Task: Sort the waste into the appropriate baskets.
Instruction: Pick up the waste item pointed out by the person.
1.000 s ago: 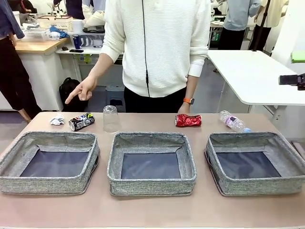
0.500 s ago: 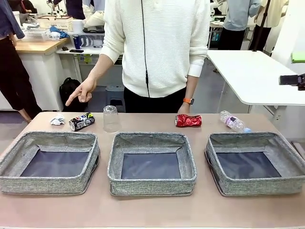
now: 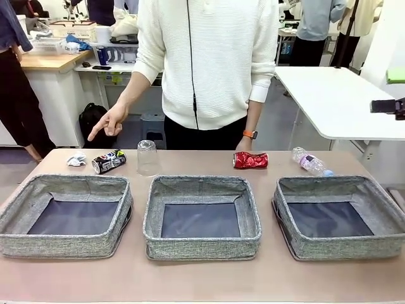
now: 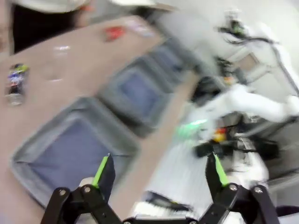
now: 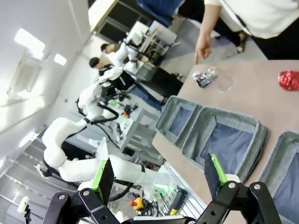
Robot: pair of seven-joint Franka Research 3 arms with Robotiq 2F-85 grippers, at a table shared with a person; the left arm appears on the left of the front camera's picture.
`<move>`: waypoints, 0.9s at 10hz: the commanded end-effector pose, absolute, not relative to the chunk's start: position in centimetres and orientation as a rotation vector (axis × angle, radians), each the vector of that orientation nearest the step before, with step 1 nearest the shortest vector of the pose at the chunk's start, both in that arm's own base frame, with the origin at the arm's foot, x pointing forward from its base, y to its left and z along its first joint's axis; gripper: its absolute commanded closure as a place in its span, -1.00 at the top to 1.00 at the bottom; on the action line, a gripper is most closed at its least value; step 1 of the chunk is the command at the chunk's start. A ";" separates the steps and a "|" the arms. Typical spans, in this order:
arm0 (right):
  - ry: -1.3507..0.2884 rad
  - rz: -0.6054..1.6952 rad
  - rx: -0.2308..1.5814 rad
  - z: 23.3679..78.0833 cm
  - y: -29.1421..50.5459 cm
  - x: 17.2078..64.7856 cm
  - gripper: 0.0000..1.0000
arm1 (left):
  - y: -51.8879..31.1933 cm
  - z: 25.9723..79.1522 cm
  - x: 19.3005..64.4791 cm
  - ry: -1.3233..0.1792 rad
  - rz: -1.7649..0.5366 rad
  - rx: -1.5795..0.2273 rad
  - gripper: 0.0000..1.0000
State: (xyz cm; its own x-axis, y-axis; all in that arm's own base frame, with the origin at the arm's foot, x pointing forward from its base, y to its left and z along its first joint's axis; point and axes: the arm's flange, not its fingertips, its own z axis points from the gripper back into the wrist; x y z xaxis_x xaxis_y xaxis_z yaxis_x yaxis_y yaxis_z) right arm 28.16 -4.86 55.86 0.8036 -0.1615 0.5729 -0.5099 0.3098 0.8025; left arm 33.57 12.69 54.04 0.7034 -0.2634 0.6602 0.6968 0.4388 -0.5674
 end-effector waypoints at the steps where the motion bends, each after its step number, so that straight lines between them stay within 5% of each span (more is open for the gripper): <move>1: -0.662 0.278 1.268 56.1 -4.8 28.6 1.00 | 10.7 53.0 37.0 -0.435 -0.465 -0.385 1.00; 3: -0.662 0.278 1.268 56.1 -4.8 28.6 1.00 | 10.1 53.7 38.8 -0.482 -0.425 -0.182 1.00; 5: -0.662 0.278 1.268 56.1 -4.8 28.6 1.00 | 11.2 54.5 39.3 -0.565 -0.567 -0.426 1.00; 9: -0.662 0.278 1.268 56.1 -4.8 28.6 1.00 | 8.9 54.3 42.2 -0.543 -0.490 -0.328 1.00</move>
